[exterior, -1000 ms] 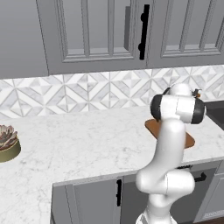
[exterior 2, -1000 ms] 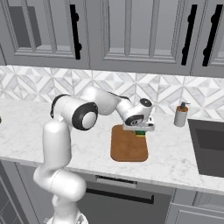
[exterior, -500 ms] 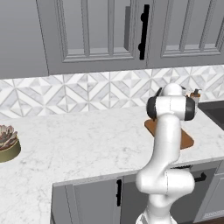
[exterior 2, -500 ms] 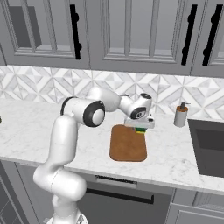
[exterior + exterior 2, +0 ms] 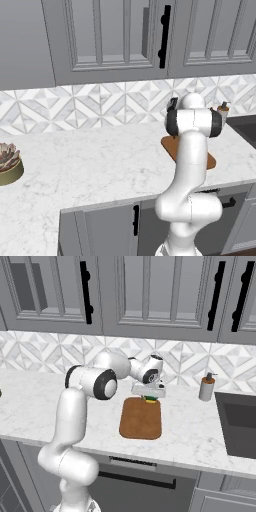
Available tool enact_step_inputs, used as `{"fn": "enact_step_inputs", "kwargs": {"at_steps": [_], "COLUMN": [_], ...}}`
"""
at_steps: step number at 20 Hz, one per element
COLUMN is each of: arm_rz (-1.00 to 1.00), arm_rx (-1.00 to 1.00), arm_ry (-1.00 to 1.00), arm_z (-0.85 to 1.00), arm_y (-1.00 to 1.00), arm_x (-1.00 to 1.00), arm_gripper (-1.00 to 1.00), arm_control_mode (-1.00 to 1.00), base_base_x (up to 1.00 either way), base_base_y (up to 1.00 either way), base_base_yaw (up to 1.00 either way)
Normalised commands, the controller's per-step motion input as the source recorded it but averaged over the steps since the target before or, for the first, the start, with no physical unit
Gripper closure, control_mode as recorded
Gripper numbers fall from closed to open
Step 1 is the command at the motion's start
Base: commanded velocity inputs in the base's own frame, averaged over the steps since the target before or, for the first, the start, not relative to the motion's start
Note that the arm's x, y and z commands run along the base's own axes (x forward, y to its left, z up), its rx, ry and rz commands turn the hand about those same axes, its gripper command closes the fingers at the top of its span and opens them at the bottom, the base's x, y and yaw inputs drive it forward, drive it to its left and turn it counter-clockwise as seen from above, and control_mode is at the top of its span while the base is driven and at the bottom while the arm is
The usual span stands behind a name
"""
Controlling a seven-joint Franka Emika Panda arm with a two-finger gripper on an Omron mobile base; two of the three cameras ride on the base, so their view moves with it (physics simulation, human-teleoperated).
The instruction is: Pick up the sponge from the counter and clean the cutting board by briefly scrubbing or pressing down on the cutting board. Once finished, release the sponge.
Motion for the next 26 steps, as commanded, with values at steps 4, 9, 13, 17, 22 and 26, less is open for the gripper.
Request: {"fn": "enact_step_inputs", "kwargs": {"at_steps": [4, 9, 13, 17, 22, 26], "arm_rz": [0.00, 0.00, 0.00, 0.00, 0.00, 0.00], "arm_rx": [-0.12, -0.26, -0.11, 0.00, 0.04, 0.04], "arm_ry": [-0.07, -0.01, 0.00, 0.00, 0.05, 0.13], "arm_z": [-0.03, -0.84, -0.74, 0.20, 0.02, -0.07], "arm_y": [0.31, 0.33, 0.54, 0.74, 0.57, 0.13], "arm_x": [-0.58, -0.62, -0.68, -0.19, 0.04, -0.36], "arm_gripper": [1.00, 1.00, 1.00, 1.00, 1.00, 1.00], "arm_control_mode": [-1.00, -1.00, -1.00, -1.00, -1.00, -1.00], "base_base_x": [0.00, 0.00, 0.00, 0.00, 0.00, 0.00], "base_base_y": [0.00, 0.00, 0.00, 0.00, 0.00, 0.00], "base_base_yaw": [0.00, 0.00, 0.00, 0.00, 0.00, 0.00]}}
